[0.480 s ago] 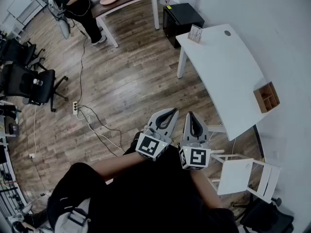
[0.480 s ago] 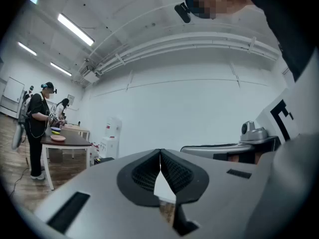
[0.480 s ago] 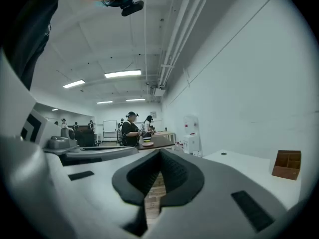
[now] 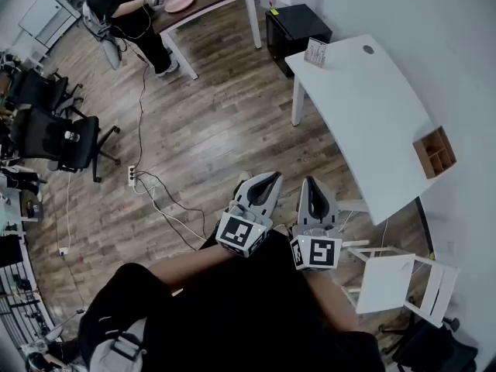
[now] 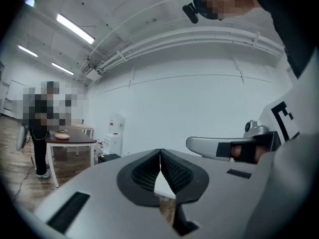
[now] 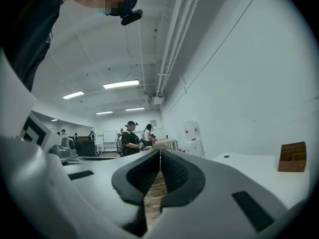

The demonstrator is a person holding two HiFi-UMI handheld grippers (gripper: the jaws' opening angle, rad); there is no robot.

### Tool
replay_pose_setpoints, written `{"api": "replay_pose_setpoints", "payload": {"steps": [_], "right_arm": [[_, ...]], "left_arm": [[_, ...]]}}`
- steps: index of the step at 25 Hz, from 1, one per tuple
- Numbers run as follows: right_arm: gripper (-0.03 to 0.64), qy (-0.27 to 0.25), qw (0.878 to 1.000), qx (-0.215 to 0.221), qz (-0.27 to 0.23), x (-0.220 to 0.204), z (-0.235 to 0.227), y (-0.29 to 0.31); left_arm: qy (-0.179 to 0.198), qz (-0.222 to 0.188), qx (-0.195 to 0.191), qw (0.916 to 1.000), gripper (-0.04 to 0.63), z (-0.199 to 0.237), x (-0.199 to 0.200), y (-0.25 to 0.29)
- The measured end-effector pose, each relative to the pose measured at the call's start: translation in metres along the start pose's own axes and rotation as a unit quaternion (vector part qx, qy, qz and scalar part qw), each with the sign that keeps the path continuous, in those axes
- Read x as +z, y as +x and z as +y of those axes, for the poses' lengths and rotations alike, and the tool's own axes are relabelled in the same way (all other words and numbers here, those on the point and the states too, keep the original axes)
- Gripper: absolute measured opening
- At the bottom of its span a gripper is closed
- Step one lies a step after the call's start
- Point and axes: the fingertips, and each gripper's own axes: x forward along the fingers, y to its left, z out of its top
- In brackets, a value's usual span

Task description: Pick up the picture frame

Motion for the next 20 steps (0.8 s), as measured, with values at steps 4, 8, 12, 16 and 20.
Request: {"api": "replay_pose_setpoints", "payload": {"steps": [4,8,12,16,20], "right_arm": [[0.035,0.011,1.000,0.002,0.025,-0.014,-0.001,0.012],[0.035,0.007,0.999,0.002,0.042,-0.024,0.002,0.028],[0.035,0.006,0.998,-0.021,0.063,-0.036,-0.012,0.054],[0.035,-0.006,0.997,-0.051,0.061,-0.036,-0.030,0.091],[0.035,-0.033,0.996,-0.067,0.041,-0.019,-0.040,0.146]], "left_arm": [[0.002,0.005,-0.007,1.0000,0.015,0.002,-0.002,0.009],[-0.009,0.008,-0.012,0.9999,0.015,0.019,-0.003,0.019],[-0.022,0.020,-0.022,0.9993,0.015,0.040,-0.010,0.043],[-0.061,0.026,-0.038,0.9971,0.015,0.068,-0.011,0.076],[-0.079,0.021,-0.038,0.9960,0.015,0.117,0.002,0.110]]}}
